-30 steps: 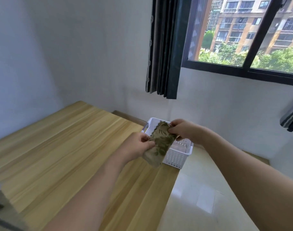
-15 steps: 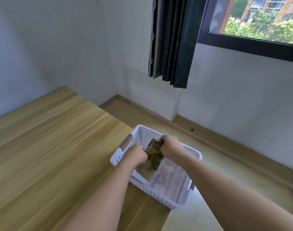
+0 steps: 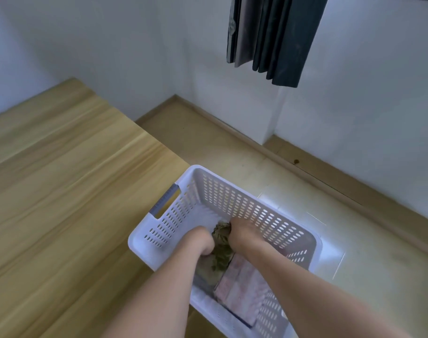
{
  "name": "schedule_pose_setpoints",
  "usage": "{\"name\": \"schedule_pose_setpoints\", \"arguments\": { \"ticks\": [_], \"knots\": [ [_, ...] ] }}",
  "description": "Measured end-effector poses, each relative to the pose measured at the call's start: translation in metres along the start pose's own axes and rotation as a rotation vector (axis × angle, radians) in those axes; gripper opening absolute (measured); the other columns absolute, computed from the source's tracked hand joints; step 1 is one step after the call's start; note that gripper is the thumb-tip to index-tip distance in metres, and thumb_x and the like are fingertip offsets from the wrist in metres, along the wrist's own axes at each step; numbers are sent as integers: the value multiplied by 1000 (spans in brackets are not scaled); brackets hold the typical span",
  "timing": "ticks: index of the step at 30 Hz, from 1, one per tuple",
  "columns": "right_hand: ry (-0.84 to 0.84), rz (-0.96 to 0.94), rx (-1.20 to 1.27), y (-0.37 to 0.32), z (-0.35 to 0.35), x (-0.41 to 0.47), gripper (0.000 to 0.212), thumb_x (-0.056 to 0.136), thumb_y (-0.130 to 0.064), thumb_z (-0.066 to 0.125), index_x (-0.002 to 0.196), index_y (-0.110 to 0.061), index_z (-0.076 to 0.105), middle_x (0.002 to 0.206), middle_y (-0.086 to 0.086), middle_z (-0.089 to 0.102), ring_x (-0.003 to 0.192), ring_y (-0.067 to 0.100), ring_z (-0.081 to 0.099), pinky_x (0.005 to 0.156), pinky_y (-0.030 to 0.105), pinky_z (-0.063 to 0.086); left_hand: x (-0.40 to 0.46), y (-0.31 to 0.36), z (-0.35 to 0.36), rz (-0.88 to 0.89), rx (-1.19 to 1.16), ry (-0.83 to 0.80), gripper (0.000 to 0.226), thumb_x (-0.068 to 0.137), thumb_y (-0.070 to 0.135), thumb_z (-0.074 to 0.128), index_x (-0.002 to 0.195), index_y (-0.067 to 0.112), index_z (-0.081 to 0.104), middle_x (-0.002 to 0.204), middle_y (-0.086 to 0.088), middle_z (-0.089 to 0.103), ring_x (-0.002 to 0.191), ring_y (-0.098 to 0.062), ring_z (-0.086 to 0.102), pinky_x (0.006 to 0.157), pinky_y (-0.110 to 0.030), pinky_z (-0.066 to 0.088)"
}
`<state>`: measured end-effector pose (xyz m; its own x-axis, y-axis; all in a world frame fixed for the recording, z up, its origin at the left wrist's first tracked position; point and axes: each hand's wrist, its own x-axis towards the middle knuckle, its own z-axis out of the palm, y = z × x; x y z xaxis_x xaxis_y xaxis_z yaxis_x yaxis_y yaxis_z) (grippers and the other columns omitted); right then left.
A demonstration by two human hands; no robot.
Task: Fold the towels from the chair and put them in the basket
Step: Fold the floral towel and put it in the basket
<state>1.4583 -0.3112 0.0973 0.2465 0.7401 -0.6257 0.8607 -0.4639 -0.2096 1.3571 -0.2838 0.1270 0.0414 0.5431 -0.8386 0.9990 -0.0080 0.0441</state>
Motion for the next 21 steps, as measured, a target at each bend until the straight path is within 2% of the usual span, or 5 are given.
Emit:
{"name": "schedule_pose_setpoints", "arguments": {
  "ticks": [5,10,13,18,21],
  "knots": [
    [51,-61,-73,0,0,-12,35,93,-6,43,127,-6,49,126,15,54,114,31,57,93,40,50,-9,-7,3,29,17,36,34,98,7,40,128,-5,51,131,-22,53,118,-34,54,93,-36,46],
    [169,-94,73,3,-24,-59,28,92,-7,43,118,-8,52,116,11,60,101,28,59,78,31,48,-52,-29,-3,187,-100,258,18,94,13,42,107,8,55,102,-10,56,95,-28,57,74,-35,44],
    [224,-109,141,-1,-37,-95,32,93,-13,43,125,-9,47,122,9,56,108,27,55,84,34,47,-85,-43,-6,329,-39,415,19,99,19,37,107,11,52,104,-8,56,94,-28,55,69,-36,41],
    [348,-164,175,-33,-42,-182,34,92,-13,42,125,-6,46,126,14,53,113,31,52,91,38,45,-151,-94,-1,492,47,727,26,99,23,37,117,10,50,125,-6,53,117,-28,47,93,-40,41],
    [419,-200,195,-69,-33,-241,40,93,-12,42,132,-5,43,133,15,50,122,31,47,96,36,39,-191,-144,5,551,45,883,32,99,27,39,124,10,49,128,-8,53,117,-28,47,96,-38,38]
  ]
}}
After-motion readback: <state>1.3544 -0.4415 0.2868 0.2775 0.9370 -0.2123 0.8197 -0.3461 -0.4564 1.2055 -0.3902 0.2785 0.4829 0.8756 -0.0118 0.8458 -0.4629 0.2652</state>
